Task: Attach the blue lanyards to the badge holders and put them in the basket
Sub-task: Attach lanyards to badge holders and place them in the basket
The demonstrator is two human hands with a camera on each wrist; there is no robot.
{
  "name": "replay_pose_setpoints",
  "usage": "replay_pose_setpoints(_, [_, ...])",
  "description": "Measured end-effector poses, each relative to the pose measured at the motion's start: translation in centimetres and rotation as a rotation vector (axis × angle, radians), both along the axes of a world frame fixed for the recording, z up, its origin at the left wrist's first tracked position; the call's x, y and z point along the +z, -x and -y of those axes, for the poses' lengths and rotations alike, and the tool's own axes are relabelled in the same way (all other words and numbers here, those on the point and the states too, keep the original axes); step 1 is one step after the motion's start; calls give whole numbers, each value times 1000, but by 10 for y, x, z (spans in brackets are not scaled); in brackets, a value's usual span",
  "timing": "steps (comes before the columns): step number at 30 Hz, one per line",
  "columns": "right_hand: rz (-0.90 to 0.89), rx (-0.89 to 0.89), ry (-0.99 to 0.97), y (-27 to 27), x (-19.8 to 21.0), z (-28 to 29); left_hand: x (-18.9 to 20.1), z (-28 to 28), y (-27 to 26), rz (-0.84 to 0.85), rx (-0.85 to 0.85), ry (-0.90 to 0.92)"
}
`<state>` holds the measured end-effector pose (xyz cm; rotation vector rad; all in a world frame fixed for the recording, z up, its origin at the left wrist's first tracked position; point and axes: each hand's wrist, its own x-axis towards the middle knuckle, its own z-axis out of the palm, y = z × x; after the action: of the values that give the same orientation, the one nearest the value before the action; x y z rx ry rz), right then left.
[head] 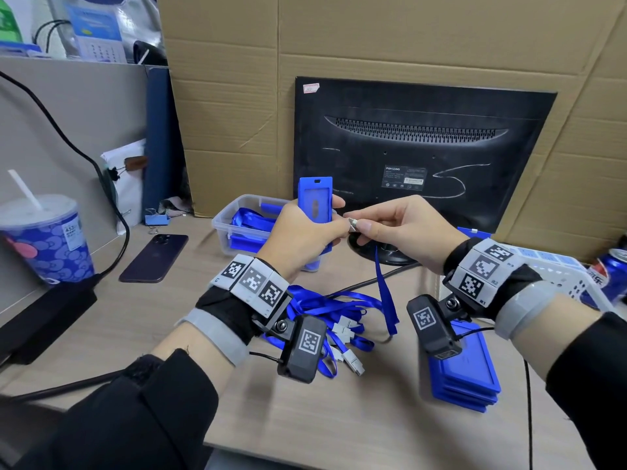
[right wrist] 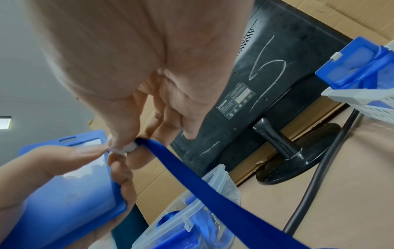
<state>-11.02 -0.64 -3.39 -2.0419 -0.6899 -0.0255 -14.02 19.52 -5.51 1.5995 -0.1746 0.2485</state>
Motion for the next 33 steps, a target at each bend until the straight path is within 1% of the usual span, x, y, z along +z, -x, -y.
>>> replay_pose_setpoints(3, [20,-1,-49,0,2,0,-2,-1,-1,-26,-20,-13])
replay_pose_setpoints(6, [25,8,-107,-1,4,-2,-3,0,-1,-94,-82,-20])
replay_pose_setpoints(9, [-11,-2,-147,-2,5,-3,-6,2,0,-132,-190,27])
replay_pose_setpoints(12, [0,-50,-140,-5,3,-3,-8,4,1,-176,-288,74])
replay_pose_setpoints(15, [43,-176,-220,-10,2,0,-8,2,2,-212,-298,-7])
replay_pose_setpoints(18, [52,-233,-261,-11,5,2,-10,-3,2,-205,-341,-77])
replay_pose_setpoints(22, [-4,-212,-246,-6,7,0,-10,-8,2,-186,-351,-156])
replay_pose_setpoints(25, [-46,-163,-240,-4,7,-3,-7,-8,4,-194,-369,-159])
replay_pose_setpoints(33, [-45,-137,-165,-3,7,-7,-3,-10,7,-222,-378,-165])
